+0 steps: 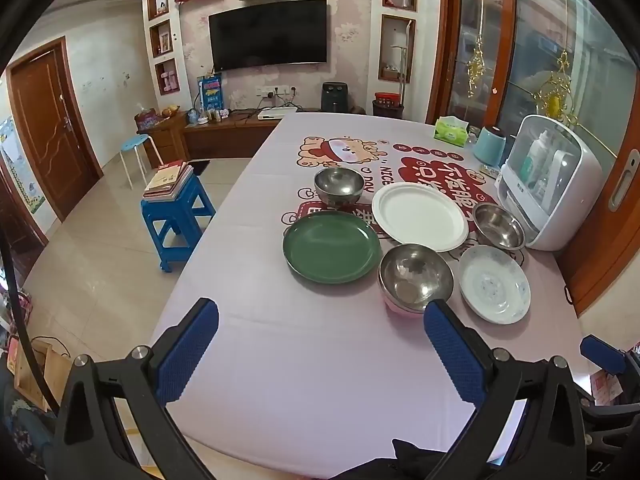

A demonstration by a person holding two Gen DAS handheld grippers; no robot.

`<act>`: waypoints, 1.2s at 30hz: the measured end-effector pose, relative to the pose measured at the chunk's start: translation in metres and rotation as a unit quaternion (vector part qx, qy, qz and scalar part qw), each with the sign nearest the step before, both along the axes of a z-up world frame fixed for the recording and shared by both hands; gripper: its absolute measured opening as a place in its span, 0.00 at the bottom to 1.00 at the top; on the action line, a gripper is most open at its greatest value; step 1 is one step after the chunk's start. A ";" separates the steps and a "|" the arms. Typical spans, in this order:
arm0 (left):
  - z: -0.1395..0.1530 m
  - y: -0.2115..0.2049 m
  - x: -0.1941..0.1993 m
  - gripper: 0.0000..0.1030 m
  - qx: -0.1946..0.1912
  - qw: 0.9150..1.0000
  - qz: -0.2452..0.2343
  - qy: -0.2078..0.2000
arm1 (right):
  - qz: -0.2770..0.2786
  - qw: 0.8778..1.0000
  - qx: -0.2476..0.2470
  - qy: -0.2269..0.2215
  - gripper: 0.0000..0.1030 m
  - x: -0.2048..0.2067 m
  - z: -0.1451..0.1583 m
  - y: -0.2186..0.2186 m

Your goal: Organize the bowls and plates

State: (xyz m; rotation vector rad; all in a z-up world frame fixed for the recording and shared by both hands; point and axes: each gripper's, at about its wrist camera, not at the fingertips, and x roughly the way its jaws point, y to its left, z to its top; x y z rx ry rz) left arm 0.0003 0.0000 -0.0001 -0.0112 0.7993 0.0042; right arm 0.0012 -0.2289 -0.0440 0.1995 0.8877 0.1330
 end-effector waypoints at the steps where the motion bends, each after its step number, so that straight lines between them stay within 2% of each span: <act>1: 0.000 0.000 0.000 0.99 -0.002 1.000 -0.001 -0.001 | 0.000 1.000 0.000 0.000 0.99 0.000 0.000 0.000; 36: -0.007 0.003 0.003 0.98 -0.005 1.000 -0.002 0.014 | 0.000 1.000 -0.004 0.002 0.99 0.001 -0.001 0.007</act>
